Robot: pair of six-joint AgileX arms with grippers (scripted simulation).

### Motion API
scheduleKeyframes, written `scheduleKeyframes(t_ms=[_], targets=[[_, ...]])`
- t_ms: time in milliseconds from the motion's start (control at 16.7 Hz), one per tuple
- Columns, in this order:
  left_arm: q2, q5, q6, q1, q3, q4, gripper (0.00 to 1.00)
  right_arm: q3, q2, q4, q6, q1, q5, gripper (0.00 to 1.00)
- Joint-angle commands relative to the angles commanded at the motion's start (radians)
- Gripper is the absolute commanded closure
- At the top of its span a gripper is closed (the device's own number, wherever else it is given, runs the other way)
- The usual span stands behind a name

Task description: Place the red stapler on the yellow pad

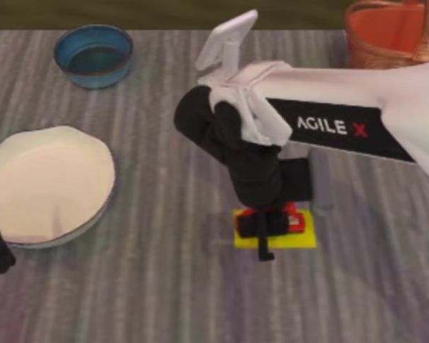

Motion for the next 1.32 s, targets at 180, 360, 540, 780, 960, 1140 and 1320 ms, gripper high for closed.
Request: scheduleKeyframes(t_ms=[180,360,540,780,960,1140,1320], targets=[[0.0,0.0,0.0,0.0,0.0,0.0,0.0,-0.018,0.002,0.018,-0.002,-0.002,0.001,1.0],[0.0,0.0,0.0,0.0,0.0,0.0,0.0,-0.018,0.002,0.018,-0.002,-0.002,0.001,0.92],[0.0,0.0,0.0,0.0,0.0,0.0,0.0,-0.018,0.002,0.018,-0.002,-0.002,0.001,0.7],[0.0,0.0,0.0,0.0,0.0,0.0,0.0,-0.018,0.002,0.018,-0.002,-0.002,0.001,0.4],[0.0,0.0,0.0,0.0,0.0,0.0,0.0,-0.018,0.002,0.018,-0.002,-0.002,0.001,0.17],[0.0,0.0,0.0,0.0,0.0,0.0,0.0,-0.018,0.002,0.018,-0.002,-0.002,0.001,0.0],[0.0,0.0,0.0,0.0,0.0,0.0,0.0,-0.018,0.002,0.018,-0.002,-0.002,0.001,0.0]])
